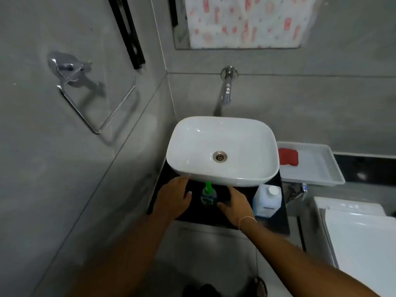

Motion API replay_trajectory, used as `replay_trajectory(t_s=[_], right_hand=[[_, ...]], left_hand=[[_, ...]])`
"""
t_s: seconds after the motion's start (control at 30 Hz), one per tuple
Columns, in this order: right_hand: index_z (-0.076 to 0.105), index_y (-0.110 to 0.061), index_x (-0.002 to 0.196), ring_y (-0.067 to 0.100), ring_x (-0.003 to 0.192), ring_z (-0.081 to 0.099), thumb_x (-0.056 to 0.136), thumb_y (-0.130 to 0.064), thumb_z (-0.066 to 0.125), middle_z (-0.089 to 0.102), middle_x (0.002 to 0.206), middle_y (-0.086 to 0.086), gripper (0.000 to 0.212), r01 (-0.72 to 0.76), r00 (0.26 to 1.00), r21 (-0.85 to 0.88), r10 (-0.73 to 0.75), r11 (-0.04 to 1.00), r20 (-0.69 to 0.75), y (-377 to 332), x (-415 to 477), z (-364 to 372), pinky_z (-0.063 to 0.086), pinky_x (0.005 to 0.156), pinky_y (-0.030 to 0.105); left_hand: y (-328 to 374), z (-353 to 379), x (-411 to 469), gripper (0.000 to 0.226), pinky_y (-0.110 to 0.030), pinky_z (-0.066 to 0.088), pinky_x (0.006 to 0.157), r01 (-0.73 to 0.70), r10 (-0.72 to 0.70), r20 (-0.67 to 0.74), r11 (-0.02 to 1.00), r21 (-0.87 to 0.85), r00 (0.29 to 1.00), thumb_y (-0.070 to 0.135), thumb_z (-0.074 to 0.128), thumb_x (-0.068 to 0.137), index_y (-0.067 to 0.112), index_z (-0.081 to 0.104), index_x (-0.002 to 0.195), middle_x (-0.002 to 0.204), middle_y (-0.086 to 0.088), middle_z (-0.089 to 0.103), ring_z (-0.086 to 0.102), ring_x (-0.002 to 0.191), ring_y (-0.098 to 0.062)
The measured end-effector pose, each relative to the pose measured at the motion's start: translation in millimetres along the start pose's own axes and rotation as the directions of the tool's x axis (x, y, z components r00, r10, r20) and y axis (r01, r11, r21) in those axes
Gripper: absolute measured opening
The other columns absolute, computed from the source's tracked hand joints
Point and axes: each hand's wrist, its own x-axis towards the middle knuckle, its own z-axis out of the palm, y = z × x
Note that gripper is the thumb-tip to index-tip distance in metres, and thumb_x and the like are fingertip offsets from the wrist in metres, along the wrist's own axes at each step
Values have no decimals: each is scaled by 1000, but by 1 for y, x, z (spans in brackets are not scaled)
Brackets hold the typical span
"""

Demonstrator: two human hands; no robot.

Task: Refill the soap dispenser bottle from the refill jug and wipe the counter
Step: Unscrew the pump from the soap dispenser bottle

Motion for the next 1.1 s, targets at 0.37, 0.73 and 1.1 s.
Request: replay_trajectory(t_s=[0.37, 0.73, 1.1], right_hand=[[53, -28, 137, 29, 116, 59, 69, -30, 84, 66, 122, 11, 74, -139, 973, 59, 126, 988, 192, 8, 39, 40, 51, 99, 44], [62, -31, 120, 23, 109, 61, 70, -51, 81, 69, 110, 7, 58, -99, 981, 122, 77, 988, 176, 14, 50, 44, 53, 94, 41], [56, -34, 130, 29, 103, 59, 73, -48, 78, 63, 108, 13, 62, -116, 985, -11, 117, 993, 125, 19, 45, 49, 52, 88, 36]], left_hand=[[5, 31, 40, 56, -29, 45, 108, 125, -62, 199, 939, -321, 978, 16, 79, 82, 26, 62, 134, 136, 2, 66, 59, 127, -16], [10, 44, 52, 42, -35, 49, 107, 191, -75, 287, 895, -402, 955, 9, 78, 82, 18, 72, 123, 125, -1, 73, 64, 120, -18], [14, 43, 50, 57, -36, 50, 105, 128, -1, 304, 907, -400, 953, 13, 85, 74, 22, 68, 127, 129, 0, 69, 63, 120, -18]])
